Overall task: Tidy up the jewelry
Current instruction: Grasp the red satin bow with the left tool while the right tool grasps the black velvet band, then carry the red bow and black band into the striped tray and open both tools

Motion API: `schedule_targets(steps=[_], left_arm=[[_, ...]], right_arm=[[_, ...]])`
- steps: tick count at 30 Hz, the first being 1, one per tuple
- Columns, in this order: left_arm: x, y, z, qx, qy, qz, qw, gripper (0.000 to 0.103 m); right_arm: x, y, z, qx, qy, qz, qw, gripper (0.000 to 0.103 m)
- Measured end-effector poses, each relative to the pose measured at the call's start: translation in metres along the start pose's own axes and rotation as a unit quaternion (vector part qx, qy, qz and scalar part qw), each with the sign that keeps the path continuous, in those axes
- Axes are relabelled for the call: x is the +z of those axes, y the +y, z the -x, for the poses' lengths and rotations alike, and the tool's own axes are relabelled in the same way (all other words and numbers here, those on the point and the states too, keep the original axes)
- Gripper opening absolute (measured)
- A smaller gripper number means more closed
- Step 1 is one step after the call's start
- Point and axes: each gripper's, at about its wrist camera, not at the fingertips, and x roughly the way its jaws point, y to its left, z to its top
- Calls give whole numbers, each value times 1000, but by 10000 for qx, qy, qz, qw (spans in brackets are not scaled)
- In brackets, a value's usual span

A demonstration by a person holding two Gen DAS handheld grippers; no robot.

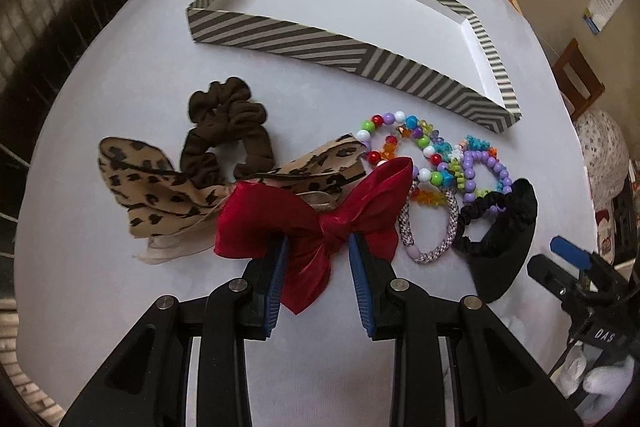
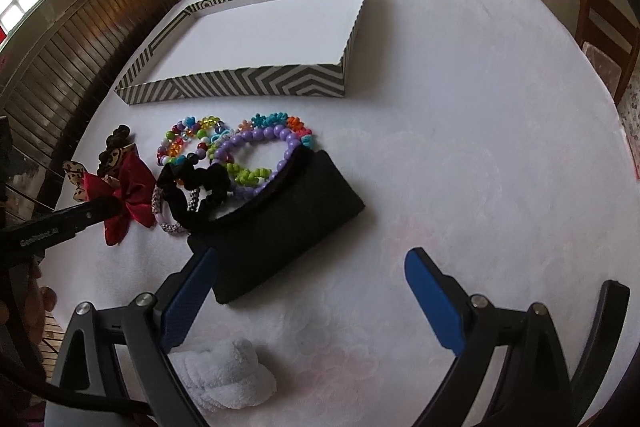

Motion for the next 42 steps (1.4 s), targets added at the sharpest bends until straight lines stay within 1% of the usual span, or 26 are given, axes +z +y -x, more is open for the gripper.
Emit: schedule_targets(steps=[1,3,6,7,10,12,15,17,21,24,27,28,29,30,31,32,33,34,36,37,38,40,42], left_arm=[[0,-1,0,-30,16,-34,10000,8],[1,-4,3,-259,44,-153,9995,10],[5,-10,5,-343,36,-474,9983,21],[6,-13,5,-346,43,-641,9973,21],[10,-25,1,-186,133,-1113,9935,21],[11,-33,-5,-81,248,-1462,9889,21],[14,-41,-11,125,250,-1845,9824,21],[19,-44,-13,185,245,-1941,9805,21],[29,-48,-19,251,159,-1989,9796,21],[32,-47,-21,188,139,-2032,9789,21],[31,-44,-34,169,410,-1993,9789,21],[30,-44,-32,160,367,-1977,9794,21],[29,-43,-30,109,308,-1951,9802,18],[29,-42,-29,33,342,-1911,9810,10],[29,-40,-29,-49,382,-1848,9820,6],[29,-38,-28,-80,366,-1814,9827,4],[27,-38,-27,-74,357,-1810,9828,0],[26,-37,-26,-53,360,-1806,9829,0],[25,-34,-21,-162,367,-1741,9839,0],[24,-32,-18,-243,381,-1692,9846,0],[22,-31,-14,-314,387,-1648,9851,0],[20,-28,-5,-447,369,-1544,9863,0],[15,-28,7,-576,328,-1415,9877,0]], right_arm=[[0,0,-1,7,8,-5,10000,97],[1,-1,-1,21,23,-4,10000,97],[3,-3,-1,41,32,-25,10000,97],[4,-3,-1,48,32,-39,10000,97],[6,-6,-1,88,55,-85,9999,97],[7,-8,0,91,45,-95,9999,97],[9,-8,0,93,41,-95,9999,97],[8,-8,-1,100,58,-92,9999,97],[8,-7,-4,99,89,-75,9999,97],[10,-6,-9,92,119,-83,9999,97],[11,-5,-15,82,161,-90,9998,97],[13,-5,-17,127,160,-143,9997,95],[14,-5,-18,187,152,-190,9995,90],[15,-5,-20,294,155,-263,9991,86],[16,-5,-21,383,177,-311,9986,81],[17,-4,-23,453,203,-334,9982,78],[18,-2,-26,472,238,-328,9981,77],[18,0,-27,421,201,-293,9985,74],[17,1,-28,452,140,-226,9986,52],[16,-1,-26,458,118,-239,9986,37],[15,-4,-24,561,85,-267,9980,25],[15,-10,-15,738,-29,-317,9968,17],[16,-12,-4,726,-137,-292,9968,16]])
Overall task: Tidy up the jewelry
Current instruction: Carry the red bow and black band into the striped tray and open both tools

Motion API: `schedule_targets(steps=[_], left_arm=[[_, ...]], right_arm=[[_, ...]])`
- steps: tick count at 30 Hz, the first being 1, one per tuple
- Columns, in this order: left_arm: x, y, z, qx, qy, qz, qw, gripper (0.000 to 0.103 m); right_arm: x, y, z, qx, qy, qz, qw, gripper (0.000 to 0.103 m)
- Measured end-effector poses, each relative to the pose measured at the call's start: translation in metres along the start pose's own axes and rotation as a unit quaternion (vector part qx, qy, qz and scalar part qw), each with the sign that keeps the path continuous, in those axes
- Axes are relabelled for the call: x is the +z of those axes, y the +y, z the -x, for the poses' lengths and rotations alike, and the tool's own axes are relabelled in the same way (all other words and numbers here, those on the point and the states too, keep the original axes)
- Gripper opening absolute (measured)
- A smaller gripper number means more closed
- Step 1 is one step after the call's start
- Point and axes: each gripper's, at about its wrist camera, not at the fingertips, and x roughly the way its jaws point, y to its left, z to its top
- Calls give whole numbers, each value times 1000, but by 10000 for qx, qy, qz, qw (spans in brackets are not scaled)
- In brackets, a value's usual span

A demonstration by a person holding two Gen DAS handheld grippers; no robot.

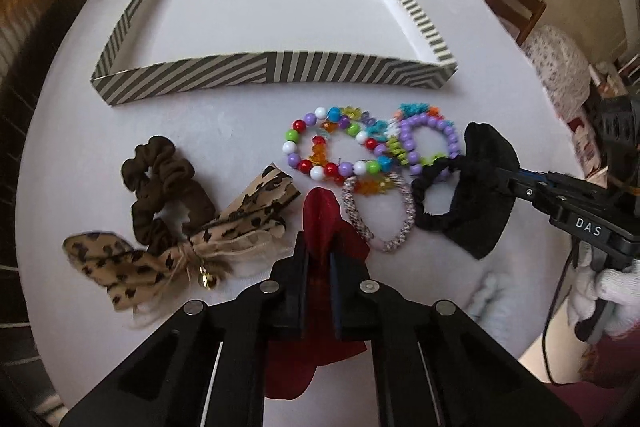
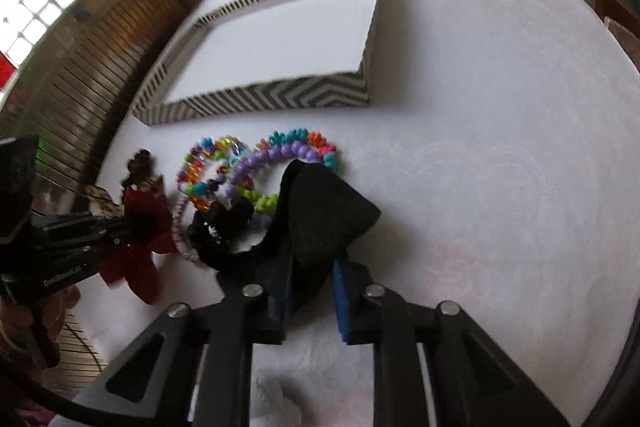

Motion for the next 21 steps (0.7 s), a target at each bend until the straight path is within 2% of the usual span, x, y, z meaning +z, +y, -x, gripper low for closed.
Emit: schedule_targets(steps=[6,11,15,21], left_arm=[[1,1,25,-298,-191,317,9989,0],[13,-6,44,-272,-448,383,9979,0],[31,-7,52,-247,-622,485,9966,0],[70,7,61,-16,-897,598,9942,0]], right_arm=[[9,-2,45,-4,-428,28,9991,14],[25,-2,79,-94,-831,190,9963,14],[43,-1,86,12,-950,245,9952,14],[80,3,84,189,-1102,249,9934,14]])
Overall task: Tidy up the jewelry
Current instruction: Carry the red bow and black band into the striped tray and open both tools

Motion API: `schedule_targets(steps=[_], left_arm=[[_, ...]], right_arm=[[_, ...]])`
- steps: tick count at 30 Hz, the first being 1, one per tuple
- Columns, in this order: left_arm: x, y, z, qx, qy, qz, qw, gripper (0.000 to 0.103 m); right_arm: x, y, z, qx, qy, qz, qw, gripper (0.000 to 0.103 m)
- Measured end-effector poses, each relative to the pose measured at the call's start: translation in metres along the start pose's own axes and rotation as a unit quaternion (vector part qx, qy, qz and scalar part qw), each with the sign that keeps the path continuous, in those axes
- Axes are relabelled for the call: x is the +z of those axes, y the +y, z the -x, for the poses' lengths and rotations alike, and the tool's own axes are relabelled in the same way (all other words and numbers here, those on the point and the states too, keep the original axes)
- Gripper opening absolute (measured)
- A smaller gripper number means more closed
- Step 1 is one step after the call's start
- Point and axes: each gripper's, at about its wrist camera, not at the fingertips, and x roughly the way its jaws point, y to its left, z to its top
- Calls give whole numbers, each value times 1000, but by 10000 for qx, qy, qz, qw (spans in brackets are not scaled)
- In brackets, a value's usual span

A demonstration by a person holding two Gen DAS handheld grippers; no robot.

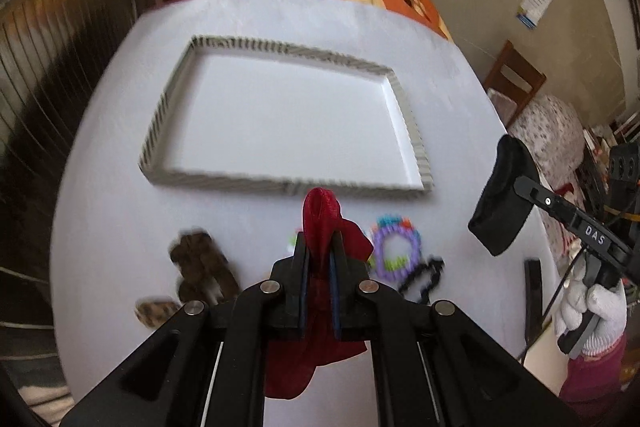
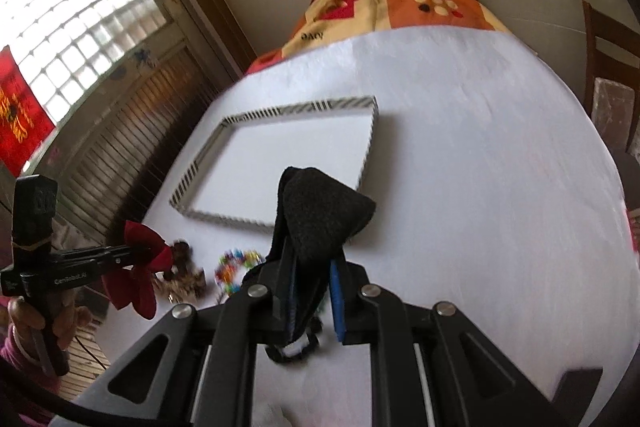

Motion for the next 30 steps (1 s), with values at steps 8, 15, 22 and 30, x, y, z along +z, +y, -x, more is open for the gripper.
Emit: schedule_targets(steps=[8,15,22,30], left_arm=[[68,31,-28,219,-183,262,9992,0],[103,62,-82,559,36,428,9975,0],[103,88,-124,914,411,580,9933,0],[100,89,-129,1071,408,599,9916,0]], right_arm=[[50,7,-70,-42,343,378,9987,14],[63,0,-143,-103,1022,541,9932,14],[59,-10,-182,-365,1384,574,9880,14],[57,-2,-196,-637,1323,768,9862,18]])
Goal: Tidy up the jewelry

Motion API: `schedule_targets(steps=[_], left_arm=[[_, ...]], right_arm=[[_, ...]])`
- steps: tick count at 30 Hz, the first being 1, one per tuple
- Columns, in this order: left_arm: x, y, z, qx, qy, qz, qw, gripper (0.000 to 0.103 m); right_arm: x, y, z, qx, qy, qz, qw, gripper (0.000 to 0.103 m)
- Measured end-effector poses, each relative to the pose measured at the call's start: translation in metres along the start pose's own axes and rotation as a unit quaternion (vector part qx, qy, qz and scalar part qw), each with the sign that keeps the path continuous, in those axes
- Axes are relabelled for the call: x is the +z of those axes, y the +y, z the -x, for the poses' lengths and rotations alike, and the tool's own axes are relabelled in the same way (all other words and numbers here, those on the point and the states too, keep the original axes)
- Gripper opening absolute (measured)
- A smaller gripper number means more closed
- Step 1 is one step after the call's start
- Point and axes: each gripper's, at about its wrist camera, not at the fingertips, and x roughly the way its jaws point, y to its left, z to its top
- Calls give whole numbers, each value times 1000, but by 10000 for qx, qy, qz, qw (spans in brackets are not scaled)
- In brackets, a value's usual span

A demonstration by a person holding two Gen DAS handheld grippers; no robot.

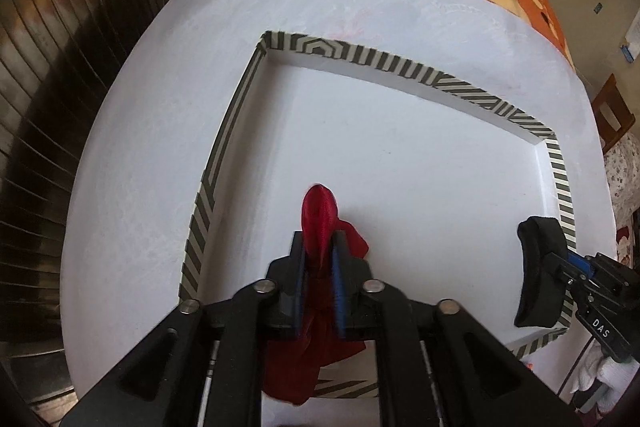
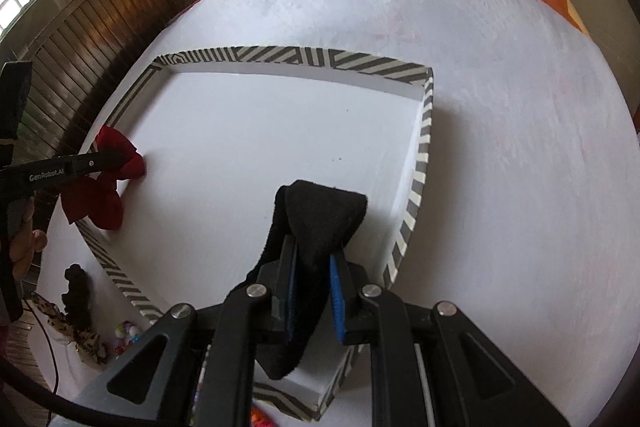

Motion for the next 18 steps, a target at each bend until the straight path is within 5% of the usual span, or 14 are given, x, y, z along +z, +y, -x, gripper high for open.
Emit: schedule_targets(steps=[5,18], left_arm=[[-6,-4,13,-56,-134,-12,9999,18],[-38,-23,69,62,-590,-30,9982,19]], right_arm=[[-4,-1,15,90,-114,-151,9998,43],[-37,15,91,313,-717,-302,9965,57]])
